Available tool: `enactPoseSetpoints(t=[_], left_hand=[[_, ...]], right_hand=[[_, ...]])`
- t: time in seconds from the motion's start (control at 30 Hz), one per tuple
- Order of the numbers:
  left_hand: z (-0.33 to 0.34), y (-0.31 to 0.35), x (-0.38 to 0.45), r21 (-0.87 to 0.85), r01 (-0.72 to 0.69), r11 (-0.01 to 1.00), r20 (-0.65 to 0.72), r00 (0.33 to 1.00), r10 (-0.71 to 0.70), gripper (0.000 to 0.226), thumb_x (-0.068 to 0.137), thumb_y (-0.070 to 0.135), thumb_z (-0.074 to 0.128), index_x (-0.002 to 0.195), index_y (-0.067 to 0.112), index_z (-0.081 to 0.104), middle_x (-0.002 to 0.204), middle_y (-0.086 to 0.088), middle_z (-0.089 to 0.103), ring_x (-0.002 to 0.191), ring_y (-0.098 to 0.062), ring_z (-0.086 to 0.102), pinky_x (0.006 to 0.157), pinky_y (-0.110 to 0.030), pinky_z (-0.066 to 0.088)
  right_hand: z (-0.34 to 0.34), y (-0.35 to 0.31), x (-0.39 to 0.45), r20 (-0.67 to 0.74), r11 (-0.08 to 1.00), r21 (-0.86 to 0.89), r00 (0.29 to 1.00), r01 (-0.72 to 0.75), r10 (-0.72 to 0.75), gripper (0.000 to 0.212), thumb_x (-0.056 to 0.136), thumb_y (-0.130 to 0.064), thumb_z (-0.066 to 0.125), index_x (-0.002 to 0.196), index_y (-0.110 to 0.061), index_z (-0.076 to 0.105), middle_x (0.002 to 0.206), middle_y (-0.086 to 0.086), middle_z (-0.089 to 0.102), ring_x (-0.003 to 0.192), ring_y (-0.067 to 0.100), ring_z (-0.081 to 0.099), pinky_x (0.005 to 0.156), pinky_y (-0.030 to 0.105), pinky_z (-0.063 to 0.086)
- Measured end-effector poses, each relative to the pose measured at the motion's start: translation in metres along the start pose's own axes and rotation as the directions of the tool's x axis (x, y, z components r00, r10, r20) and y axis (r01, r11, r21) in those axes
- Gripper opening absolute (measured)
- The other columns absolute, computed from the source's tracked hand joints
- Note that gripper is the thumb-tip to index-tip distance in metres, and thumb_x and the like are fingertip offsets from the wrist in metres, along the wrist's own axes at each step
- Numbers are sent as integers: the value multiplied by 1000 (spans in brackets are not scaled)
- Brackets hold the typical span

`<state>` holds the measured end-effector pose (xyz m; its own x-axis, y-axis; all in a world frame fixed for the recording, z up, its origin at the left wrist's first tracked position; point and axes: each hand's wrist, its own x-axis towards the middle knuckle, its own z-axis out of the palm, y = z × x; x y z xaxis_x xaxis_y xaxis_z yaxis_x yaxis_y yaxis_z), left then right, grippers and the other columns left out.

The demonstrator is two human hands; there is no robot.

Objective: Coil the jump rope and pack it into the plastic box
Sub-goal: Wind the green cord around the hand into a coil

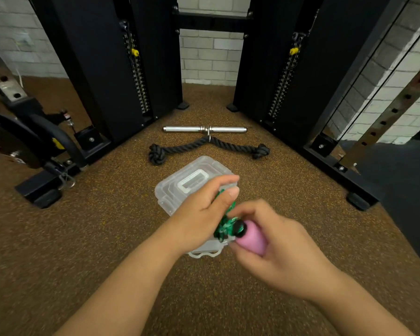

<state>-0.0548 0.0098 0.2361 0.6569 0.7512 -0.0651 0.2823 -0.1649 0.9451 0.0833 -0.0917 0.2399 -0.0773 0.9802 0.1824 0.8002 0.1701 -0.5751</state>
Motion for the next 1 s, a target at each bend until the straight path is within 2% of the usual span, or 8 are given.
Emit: enactPoseSetpoints(t=[0.2,0.3,0.37,0.43,0.6,0.77,0.87,1.0], left_hand=[[6,13,-8,-292,160,943,259,962,-84,76,64,75,46,130,37,48,59,6,60,48,-6,51,48,-21,44],[0,7,-5,-389,246,888,413,908,-71,86,60,40,83,136,33,43,94,-3,68,72,-11,63,61,-25,48],[-1,5,-4,-428,263,865,438,897,-56,72,68,5,74,131,31,50,122,-1,65,100,-12,65,77,-25,52],[-2,6,-4,-474,280,835,455,889,-40,62,72,-7,63,123,28,55,121,-4,66,105,-15,63,89,-28,51],[-5,-5,-1,-460,369,808,475,871,-127,62,65,-3,60,118,28,60,76,1,60,77,-13,53,79,-43,35],[4,-8,4,-286,357,889,373,896,-240,68,61,1,57,124,27,49,108,-14,63,99,-29,62,90,-57,44],[8,-10,8,-189,343,920,314,909,-275,70,63,3,53,128,28,43,121,-18,58,113,-32,60,93,-54,47],[8,-12,10,-170,312,935,346,907,-240,80,60,3,52,134,32,40,119,-13,55,96,-19,60,76,-34,53]], right_hand=[[-1,15,3,-98,860,496,976,-120,193,49,67,-46,79,104,-34,50,96,-5,66,80,12,66,70,32,55],[5,24,2,-63,767,624,968,-153,245,61,64,-50,78,117,-36,51,106,-10,61,92,9,64,75,30,53],[4,27,3,21,709,675,967,-202,255,66,67,-45,73,128,-37,48,117,-9,59,102,6,60,78,24,52],[1,30,3,175,573,769,956,-283,236,68,70,-37,72,133,-39,47,121,4,62,104,15,62,83,30,54],[-4,31,5,301,483,791,926,-376,227,74,73,-4,70,135,-33,46,120,3,66,106,22,65,96,32,50],[-1,27,8,335,555,708,900,-436,280,79,75,18,65,135,-28,42,111,10,61,73,6,64,66,18,51],[9,27,9,333,519,719,884,-462,327,80,76,14,65,137,-29,37,122,4,59,78,4,66,69,19,52],[23,31,9,379,388,764,845,-516,378,95,61,-8,75,143,-26,31,125,2,59,101,11,67,92,29,52]])
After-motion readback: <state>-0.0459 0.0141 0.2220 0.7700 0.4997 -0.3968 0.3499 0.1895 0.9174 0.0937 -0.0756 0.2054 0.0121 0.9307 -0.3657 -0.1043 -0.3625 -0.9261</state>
